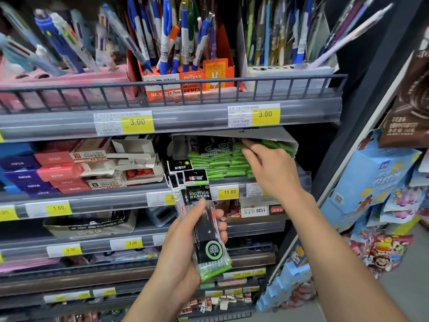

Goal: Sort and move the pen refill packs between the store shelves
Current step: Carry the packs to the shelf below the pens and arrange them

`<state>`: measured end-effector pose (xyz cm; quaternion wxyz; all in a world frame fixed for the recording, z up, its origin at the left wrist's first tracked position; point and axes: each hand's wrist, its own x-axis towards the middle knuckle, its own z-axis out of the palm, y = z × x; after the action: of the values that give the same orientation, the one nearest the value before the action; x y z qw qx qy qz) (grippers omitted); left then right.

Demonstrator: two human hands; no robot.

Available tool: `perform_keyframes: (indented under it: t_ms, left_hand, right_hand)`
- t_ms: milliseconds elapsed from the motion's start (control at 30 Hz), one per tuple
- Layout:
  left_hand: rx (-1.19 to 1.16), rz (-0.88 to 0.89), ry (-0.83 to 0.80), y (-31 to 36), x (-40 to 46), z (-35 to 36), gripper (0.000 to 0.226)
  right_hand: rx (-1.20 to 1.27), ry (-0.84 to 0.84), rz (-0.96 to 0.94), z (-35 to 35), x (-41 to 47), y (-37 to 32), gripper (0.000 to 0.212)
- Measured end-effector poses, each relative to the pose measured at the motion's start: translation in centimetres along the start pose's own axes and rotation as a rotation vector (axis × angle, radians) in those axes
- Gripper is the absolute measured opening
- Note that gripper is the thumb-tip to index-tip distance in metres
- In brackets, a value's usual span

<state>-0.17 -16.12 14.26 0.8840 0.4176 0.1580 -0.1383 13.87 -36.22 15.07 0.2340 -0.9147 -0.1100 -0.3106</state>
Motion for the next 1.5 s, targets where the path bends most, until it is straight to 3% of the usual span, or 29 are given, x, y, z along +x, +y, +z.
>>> perform_keyframes:
  t_ms: [167, 333, 433, 567, 633, 700, 800, 1067, 1200, 1267, 1333, 1500]
  left_hand:
    - [-0.052, -0.035, -0.088, 0.4, 0.0, -0.4, 0.047]
    - [-0.109, -0.046, -0.109, 0.9, -0.1, -0.7, 0.052]
    - [-0.058, -0.040, -0.118, 1.1, 0.0, -1.0, 0.045]
    - [0.025, 0.020, -0.055, 1.0, 0.6, -1.6, 0.034]
    - [0.073, 0.059, -0.047, 1.1, 0.9, -1.7, 0.031]
    - [0.100, 0.084, -0.013, 1.2, 0.9, -1.6, 0.026]
    - [0.110, 0.103, 0.045, 1.0, 0.8, -1.3, 0.035]
    - [0.152, 0.127, 0.067, 0.7, 0.7, -1.1, 0.027]
    - [0.062, 0.132, 0.050, 0.8, 0.6, -0.9, 0.025]
    - [-0.006, 0.109, 0.036, 1.0, 0.4, -1.0, 0.024]
    - [-0.060, 0.083, 0.049, 1.3, 0.2, -1.2, 0.027]
    - [-0.079, 0.022, 0.090, 1.5, -0.1, -1.5, 0.035]
  right_hand:
    - [-0.028, 0.175, 0.011, 0.7, -0.2, -0.4, 0.027]
    - [-0.019, 0.060, 0.098, 0.1, -0.6, -1.7, 0.029]
    - [0.287, 0.020, 0.257, -1.3, -3.2, -4.0, 0.028]
    - [0.720, -0.431, 0.414, -3.1, -8.9, -7.8, 0.028]
    - [0.850, -0.563, 0.482, -3.4, -10.7, -9.1, 0.019]
    - [0.905, -0.562, 0.523, -3.3, -11.3, -9.6, 0.022]
    - [0.903, -0.562, 0.581, -3.4, -11.3, -9.5, 0.026]
    - [0.837, -0.606, 0.640, -4.1, -11.2, -9.0, 0.015]
    - [0.862, -0.581, 0.716, -4.5, -10.4, -8.8, 0.031]
    - [0.880, -0.552, 0.759, -4.6, -9.5, -8.6, 0.023]
    - [0.931, -0.533, 0.791, -4.7, -8.2, -8.4, 0.012]
    - [1.160, -0.574, 0.767, -3.8, -4.4, -8.4, 0.016]
